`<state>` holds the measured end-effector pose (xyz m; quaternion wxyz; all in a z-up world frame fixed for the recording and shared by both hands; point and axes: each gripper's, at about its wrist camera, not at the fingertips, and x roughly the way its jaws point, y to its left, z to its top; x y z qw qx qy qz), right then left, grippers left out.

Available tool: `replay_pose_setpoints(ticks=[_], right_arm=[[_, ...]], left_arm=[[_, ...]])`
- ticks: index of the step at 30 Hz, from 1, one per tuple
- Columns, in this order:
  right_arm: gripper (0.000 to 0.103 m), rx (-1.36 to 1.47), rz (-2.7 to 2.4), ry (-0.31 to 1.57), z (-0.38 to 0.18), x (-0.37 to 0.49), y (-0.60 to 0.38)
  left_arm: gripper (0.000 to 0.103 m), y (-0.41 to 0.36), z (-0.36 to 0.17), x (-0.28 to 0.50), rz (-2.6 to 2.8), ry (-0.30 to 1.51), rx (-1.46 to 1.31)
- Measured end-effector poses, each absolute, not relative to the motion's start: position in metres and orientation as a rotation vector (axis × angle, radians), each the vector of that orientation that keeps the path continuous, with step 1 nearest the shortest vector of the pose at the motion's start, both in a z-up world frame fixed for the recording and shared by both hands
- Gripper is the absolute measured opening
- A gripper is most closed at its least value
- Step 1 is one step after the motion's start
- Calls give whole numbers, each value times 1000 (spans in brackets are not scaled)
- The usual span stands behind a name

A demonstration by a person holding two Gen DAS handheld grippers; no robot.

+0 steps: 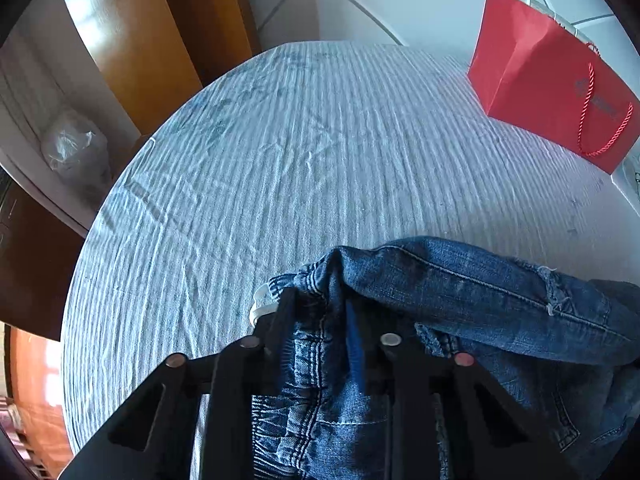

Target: Fold clothes

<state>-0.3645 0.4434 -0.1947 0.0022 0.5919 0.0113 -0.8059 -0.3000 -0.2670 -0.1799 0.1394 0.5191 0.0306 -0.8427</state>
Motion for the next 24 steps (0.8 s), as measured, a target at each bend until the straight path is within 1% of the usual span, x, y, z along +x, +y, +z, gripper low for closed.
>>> replay_pose_setpoints(ticks=[1,2,4,6,8,9,10,11,12,13,14,15,17,19,21,24], right_arm=[[6,1821,-2558,50,-187,-360,441],[6,1774,-2592,57,-179,-355,440],[6,1616,-2686,6,-151,-344,443],[6,1487,-2781,-150,-127,-343,463],[10,1442,-2834,-278,-120,-358,484],[30,1475,-2855,-277,-124,-369,486],[68,1508,-2876,-275,-128,-381,487],[82,1536,-2891,-271,-131,-390,488],[85,1551,-2887,-258,-133,-393,485],[85,1561,-2882,-248,-135,-392,483],[85,1559,-2874,-251,-133,-378,482],[85,1556,-2866,-254,-131,-364,482],[85,1551,-2851,-259,-127,-336,480],[85,1545,-2835,-264,-123,-308,479],[85,1539,-2819,-270,-119,-280,478],[85,1561,-2800,-291,-119,-235,480]], left_arm=[[12,-267,-172,-297,-2450,107,1461],[12,-269,-163,-295,-2469,142,1424],[12,-276,-148,-295,-2500,218,1380],[12,-281,-144,-304,-2500,250,1383],[12,-284,-152,-323,-2465,244,1401],[12,-286,-157,-331,-2452,272,1405],[12,-287,-160,-338,-2444,315,1408],[15,-288,-161,-342,-2444,364,1424],[19,-288,-159,-344,-2460,396,1436],[32,-284,-154,-342,-2488,392,1435],[41,-281,-148,-338,-2515,374,1426],[43,-278,-141,-330,-2535,332,1408],[44,-274,-128,-309,-2551,283,1388],[44,-275,-122,-279,-2546,276,1382],[44,-279,-123,-245,-2524,278,1401],[44,-279,-134,-195,-2465,227,1449]])
